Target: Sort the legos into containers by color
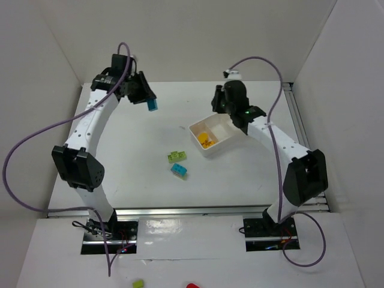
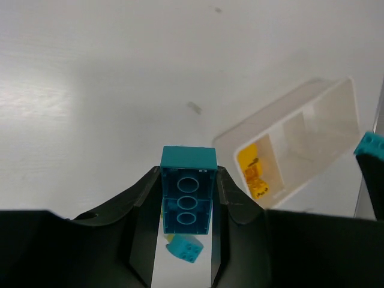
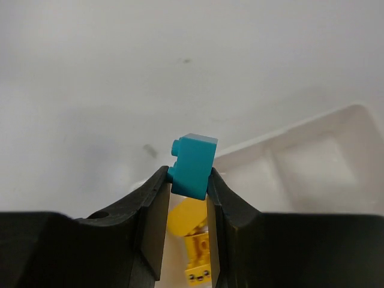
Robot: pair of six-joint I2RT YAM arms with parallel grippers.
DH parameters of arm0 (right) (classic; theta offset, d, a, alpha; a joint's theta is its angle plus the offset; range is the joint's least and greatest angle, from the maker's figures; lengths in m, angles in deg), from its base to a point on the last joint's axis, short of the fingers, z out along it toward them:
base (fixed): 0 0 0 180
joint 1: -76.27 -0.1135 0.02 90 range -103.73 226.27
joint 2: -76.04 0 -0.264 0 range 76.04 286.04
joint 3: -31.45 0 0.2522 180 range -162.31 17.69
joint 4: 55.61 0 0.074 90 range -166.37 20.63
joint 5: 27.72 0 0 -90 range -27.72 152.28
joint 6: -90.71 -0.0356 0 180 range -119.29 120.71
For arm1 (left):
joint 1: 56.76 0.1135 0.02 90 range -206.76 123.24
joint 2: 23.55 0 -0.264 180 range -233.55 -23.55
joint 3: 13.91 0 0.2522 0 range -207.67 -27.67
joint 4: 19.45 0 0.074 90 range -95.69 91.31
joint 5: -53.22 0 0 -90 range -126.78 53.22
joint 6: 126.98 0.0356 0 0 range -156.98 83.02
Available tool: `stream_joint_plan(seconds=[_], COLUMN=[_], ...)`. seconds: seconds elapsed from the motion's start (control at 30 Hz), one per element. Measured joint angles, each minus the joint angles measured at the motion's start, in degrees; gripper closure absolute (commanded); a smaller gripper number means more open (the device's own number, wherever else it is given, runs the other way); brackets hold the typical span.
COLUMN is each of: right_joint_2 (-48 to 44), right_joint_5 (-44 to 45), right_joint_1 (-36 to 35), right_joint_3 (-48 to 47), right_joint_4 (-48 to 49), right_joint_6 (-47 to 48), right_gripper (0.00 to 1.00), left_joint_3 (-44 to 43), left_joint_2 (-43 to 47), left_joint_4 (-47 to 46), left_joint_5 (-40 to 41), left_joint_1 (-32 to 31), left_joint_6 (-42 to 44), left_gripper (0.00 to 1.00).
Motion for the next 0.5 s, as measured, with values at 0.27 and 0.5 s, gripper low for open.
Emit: stream_joint_plan(seconds=[0.27, 0.5], right_joint_2=[-0.6, 2.3], right_joint_5=[0.7, -1.7], right_joint_1=[8.5, 8.4], right_joint_3=[4.6, 5.6], right_joint_4=[-2.5, -4.4], right_joint_6=[-1.0, -1.0], right_gripper=[0.75, 0.53], left_joint_3=[-17.4, -26.2], left_joint_2=[-16.1, -26.8], left_joint_4=[-0.1, 0.4], left_joint_5=[-5.3, -9.2], left_joint_1=[-12.1, -17.6], left_joint_6=[1.7, 1.5], left_gripper=[1.0, 1.0])
